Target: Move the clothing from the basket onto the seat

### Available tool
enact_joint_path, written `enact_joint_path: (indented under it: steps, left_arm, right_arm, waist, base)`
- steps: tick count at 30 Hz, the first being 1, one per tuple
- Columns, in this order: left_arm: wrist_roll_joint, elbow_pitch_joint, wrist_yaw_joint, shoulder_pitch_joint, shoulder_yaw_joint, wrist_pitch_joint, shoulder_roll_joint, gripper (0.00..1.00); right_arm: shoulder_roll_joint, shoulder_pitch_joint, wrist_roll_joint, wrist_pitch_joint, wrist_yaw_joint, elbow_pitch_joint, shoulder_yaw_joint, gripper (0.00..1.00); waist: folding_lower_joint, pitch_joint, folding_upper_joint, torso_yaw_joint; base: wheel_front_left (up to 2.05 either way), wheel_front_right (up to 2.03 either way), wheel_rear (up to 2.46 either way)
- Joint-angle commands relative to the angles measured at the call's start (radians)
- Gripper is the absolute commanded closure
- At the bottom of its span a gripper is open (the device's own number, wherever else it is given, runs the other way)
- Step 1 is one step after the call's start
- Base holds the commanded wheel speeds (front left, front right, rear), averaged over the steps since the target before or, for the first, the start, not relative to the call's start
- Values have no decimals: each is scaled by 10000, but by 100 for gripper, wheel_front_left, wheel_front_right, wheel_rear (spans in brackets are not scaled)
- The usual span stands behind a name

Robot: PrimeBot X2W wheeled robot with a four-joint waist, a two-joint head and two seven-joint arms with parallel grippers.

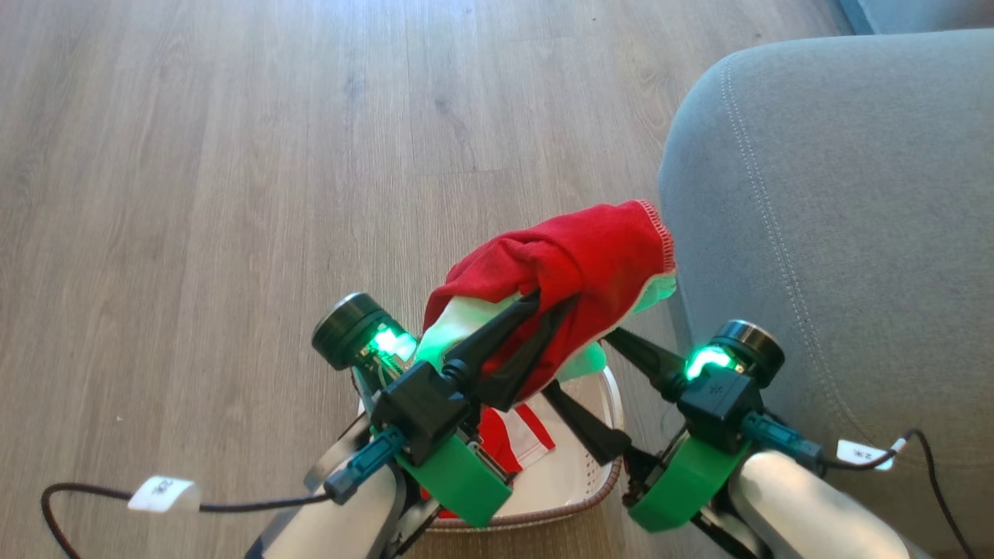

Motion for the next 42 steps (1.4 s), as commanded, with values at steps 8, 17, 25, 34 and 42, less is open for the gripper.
enact_joint_path:
  steps: [8, 17, 25, 34, 42]
  left_arm:
    - [-172, -91, -9, -537, 12, -124, 64, 100]
    - [-301, 145, -9, -544, -302, -124, 75, 100]
    - [-340, 210, -9, -487, -293, -124, 75, 100]
    - [-287, 164, -9, -345, 85, -124, -31, 100]
    - [-185, -133, -9, -221, 403, -124, -231, 0]
  right_arm:
    - [645, -230, -778, -21, -2, 87, -883, 0]
    - [1153, -96, -1214, -21, -2, 316, -1437, 0]
    - [1459, 77, -1489, -21, -2, 260, -1797, 100]
    - [1987, 439, -2134, -21, -2, -32, -2841, 100]
    - [2092, 607, -2797, -21, -2, -356, -3456, 100]
  waist:
    - [0, 59, 0, 186]
    - [0, -37, 0, 328]
    - [0, -205, 0, 401]
    - [0, -210, 0, 384]
    - [0, -210, 0, 325]
  base:
    - [0, 0, 0]
    - [0, 0, 0]
    - [0, 0, 0]
    - [0, 0, 0]
    - [0, 0, 0]
